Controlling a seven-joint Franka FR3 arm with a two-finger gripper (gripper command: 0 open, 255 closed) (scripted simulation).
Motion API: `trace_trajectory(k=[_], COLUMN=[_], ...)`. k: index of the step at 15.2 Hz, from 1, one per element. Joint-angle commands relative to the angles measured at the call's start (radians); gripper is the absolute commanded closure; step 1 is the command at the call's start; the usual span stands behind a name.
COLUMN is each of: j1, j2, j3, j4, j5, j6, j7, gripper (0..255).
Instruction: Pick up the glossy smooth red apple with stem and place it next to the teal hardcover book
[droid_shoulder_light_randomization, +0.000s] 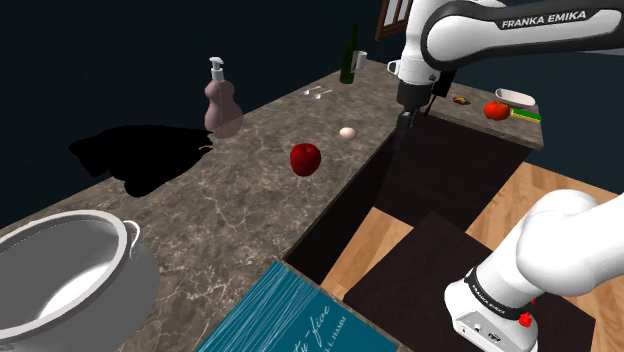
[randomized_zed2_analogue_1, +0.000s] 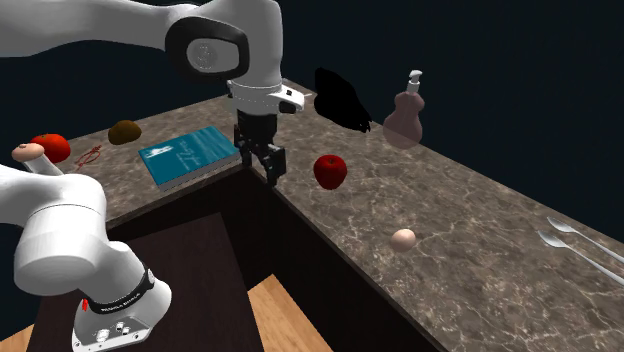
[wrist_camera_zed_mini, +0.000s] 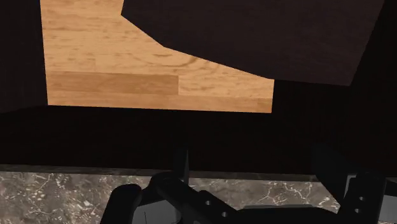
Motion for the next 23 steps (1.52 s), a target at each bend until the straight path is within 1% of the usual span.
trace_trajectory(k=[1, 6, 10, 15, 20, 23], j1=[0.015, 0.053, 0.081, 0.107, 0.123, 0.124], j2=[0.066, 0.229, 0.357, 0.511, 0.653, 0.669], j3=[-0.013, -0.033, -0.039, -0.030, -0.006, -0.003], j4=[0.027, 0.117, 0.208, 0.341, 0.487, 0.468], j5=[0.006, 0.039, 0.078, 0.136, 0.190, 0.193], j6=[0.064, 0.186, 0.261, 0.325, 0.359, 0.395], j7=[-0.054, -0.184, -0.289, -0.420, -0.537, -0.539], gripper=[0, 0, 0, 0, 0, 0])
